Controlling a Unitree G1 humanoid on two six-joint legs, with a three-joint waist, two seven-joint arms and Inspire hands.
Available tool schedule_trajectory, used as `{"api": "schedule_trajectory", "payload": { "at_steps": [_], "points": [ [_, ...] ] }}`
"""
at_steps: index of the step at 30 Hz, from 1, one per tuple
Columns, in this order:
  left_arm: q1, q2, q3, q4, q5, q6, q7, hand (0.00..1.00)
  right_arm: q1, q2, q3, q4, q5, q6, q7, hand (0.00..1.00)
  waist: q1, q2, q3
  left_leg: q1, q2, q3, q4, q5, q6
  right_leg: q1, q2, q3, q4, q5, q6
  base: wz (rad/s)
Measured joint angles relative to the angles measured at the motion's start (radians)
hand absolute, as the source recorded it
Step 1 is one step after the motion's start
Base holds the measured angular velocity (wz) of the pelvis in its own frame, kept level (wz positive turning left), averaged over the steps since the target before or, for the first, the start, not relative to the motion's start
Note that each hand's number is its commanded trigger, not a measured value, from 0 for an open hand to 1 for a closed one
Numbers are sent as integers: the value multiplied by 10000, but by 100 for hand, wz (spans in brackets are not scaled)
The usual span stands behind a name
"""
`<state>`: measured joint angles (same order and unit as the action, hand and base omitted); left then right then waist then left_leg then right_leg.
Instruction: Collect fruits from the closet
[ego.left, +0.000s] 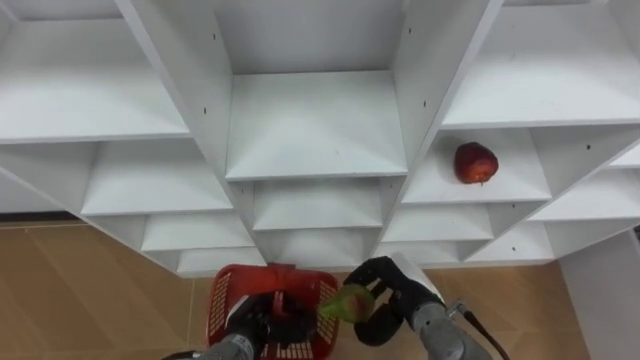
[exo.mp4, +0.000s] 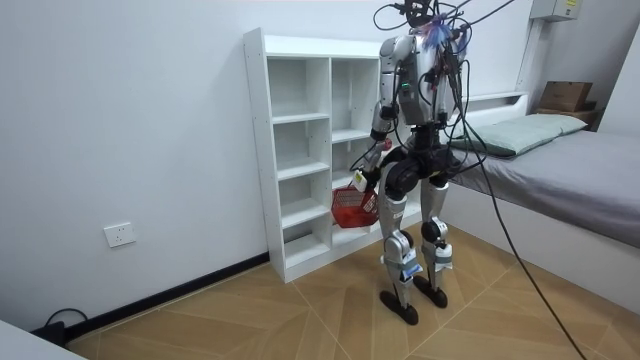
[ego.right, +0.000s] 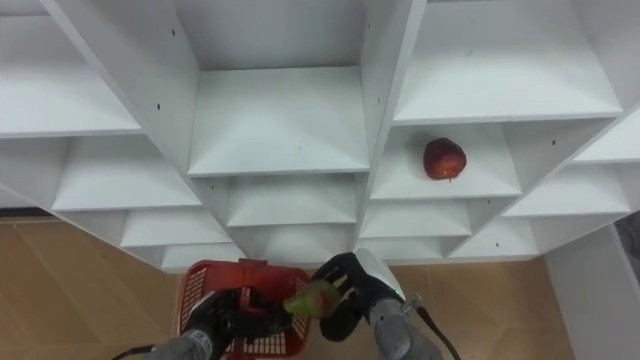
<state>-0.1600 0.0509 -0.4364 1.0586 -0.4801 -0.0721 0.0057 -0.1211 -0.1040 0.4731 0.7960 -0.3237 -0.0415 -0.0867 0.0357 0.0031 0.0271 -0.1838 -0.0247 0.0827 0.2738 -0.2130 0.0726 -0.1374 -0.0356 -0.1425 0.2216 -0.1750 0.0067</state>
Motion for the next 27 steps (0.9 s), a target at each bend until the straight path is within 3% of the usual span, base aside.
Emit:
{"api": "schedule_trajectory", "payload": {
  "at_steps": [27],
  "points": [
    [-179,-128,-106,-180,13,1,-557,100,-739,266,157,1728,-386,214,675,100,33,47,2,-280,17,2,202,0,2,-290,-87,-145,239,0,-1,0]
  ]
}}
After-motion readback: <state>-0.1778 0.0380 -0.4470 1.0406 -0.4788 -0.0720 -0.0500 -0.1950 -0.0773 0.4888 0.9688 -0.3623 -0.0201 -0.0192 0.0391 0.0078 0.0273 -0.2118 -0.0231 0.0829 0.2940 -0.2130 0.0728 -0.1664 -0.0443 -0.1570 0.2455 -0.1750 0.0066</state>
